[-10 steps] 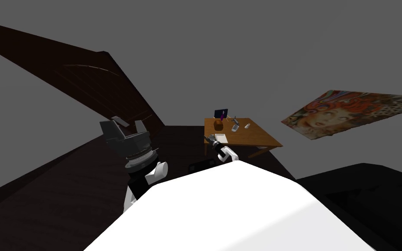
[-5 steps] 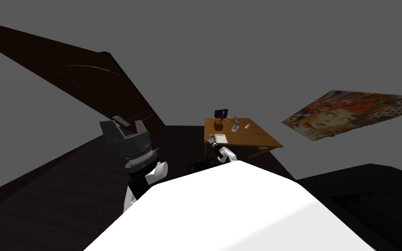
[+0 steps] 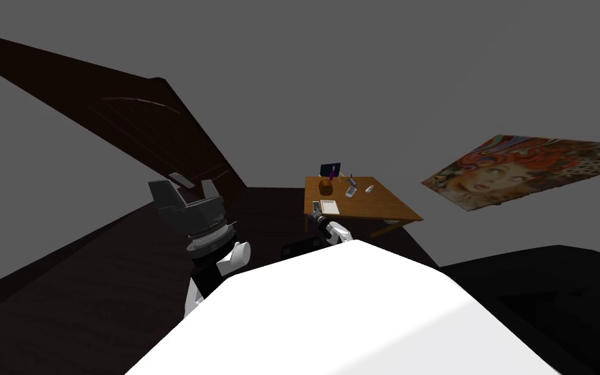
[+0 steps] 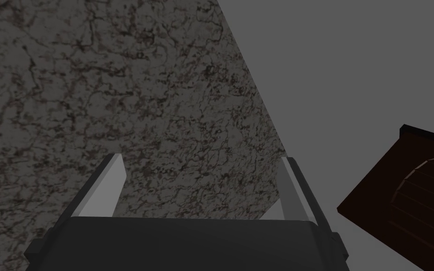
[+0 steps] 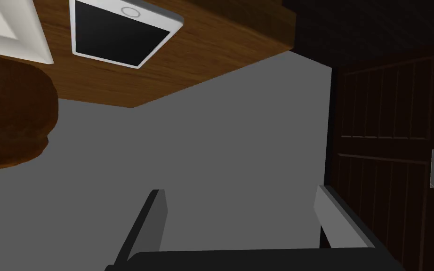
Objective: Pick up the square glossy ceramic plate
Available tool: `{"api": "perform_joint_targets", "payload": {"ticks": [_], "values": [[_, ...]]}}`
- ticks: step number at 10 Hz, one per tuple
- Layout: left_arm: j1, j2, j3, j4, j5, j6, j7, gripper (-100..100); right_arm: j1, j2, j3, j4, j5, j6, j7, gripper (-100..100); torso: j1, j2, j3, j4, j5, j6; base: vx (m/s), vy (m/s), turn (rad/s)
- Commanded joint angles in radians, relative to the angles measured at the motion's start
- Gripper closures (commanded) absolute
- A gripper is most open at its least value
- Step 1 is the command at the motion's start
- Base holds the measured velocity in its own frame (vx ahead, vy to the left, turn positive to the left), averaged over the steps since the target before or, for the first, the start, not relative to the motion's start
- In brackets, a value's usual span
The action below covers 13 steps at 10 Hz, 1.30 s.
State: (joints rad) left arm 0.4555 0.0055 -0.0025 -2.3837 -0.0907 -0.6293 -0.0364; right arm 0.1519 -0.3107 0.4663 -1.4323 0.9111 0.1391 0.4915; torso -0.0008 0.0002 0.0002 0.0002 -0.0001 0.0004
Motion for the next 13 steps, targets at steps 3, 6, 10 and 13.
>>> {"api": "perform_joint_targets", "payload": {"ticks": [3,6,10,13], "values": [[0.000,0.000,0.000,0.000,0.000,0.000,0.000,0,-0.036,-0.018,0.054,0.085,0.087,0.078,0.048,-100,0.000,0.000,0.000,0.000,0.000,0.000,-0.004,-0.015,0.015],[0.000,0.000,0.000,0.000,0.000,0.000,0.000,0,-0.052,-0.027,0.078,0.154,0.146,0.113,0.069,-100,-0.001,0.000,0.000,0.000,0.000,0.000,-0.005,-0.018,0.012],[0.000,0.000,0.000,0.000,0.000,0.000,0.000,0,-0.097,-0.056,0.144,0.280,0.265,0.204,0.126,-100,0.000,0.000,0.000,0.000,0.000,0.000,-0.005,-0.016,0.017],[0.000,0.000,0.000,0.000,0.000,0.000,0.000,0,-0.111,-0.066,0.164,0.325,0.301,0.238,0.143,-100,0.000,0.000,0.000,0.000,0.000,0.000,-0.004,-0.010,0.006]]}}
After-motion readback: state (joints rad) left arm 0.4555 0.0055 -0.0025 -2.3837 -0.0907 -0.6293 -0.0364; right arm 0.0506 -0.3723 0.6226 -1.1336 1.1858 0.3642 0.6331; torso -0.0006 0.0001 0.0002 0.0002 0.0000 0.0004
